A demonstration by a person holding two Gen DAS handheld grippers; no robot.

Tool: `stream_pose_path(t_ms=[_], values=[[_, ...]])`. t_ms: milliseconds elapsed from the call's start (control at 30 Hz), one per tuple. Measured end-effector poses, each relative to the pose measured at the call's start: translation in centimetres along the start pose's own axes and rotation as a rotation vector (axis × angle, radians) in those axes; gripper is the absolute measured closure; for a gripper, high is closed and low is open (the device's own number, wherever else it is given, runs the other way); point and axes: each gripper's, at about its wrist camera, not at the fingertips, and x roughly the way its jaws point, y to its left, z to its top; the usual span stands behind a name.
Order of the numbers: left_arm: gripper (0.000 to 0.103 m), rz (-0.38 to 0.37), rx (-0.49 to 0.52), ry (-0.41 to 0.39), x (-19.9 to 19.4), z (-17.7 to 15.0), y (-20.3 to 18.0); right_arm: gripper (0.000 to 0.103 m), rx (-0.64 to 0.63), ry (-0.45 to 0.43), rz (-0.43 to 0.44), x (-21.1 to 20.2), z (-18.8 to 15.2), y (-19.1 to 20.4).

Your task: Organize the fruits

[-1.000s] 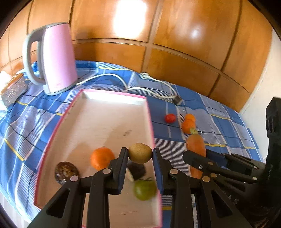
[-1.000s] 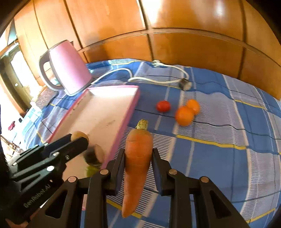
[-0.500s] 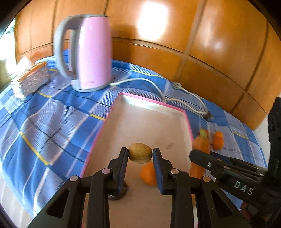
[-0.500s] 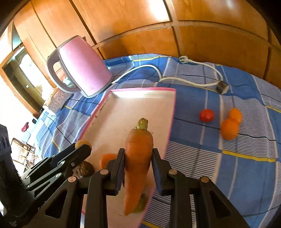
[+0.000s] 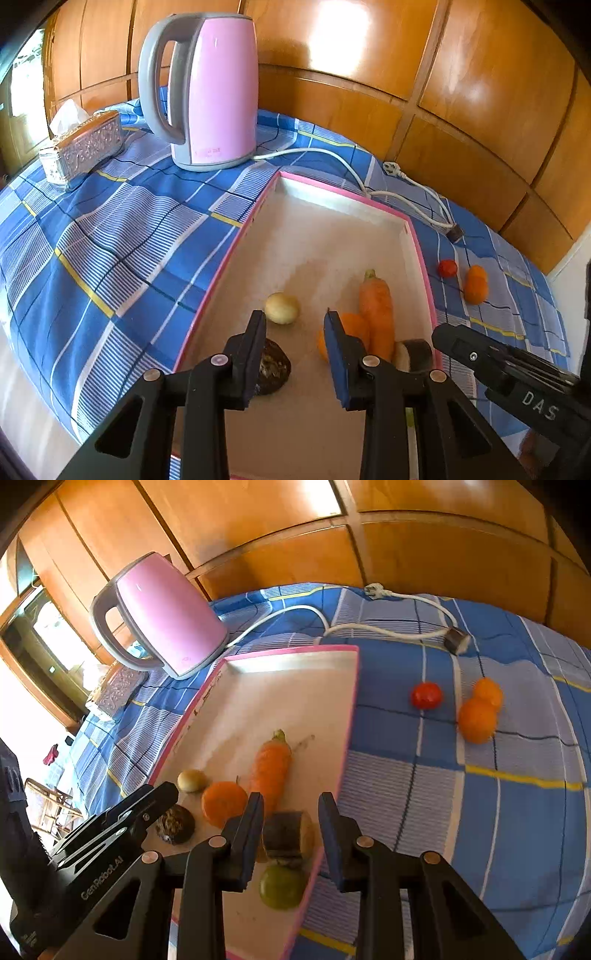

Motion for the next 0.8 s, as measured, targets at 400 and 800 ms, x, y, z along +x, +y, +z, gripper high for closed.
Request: stream_pose_path(t_ms=[400,800], values=[[0.070,-0.015,0.055,-0.013,-1.4,-1.2,-2.0,0.072,-0.017,-0.046,-0.060,-2.0,-1.7,-0.3],[0.070,-0.043,0.107,-0.014,-2.3,-2.5,-3.9,0.072,0.020,-0.091,-0.122,-3.8,-2.8,-1.6]])
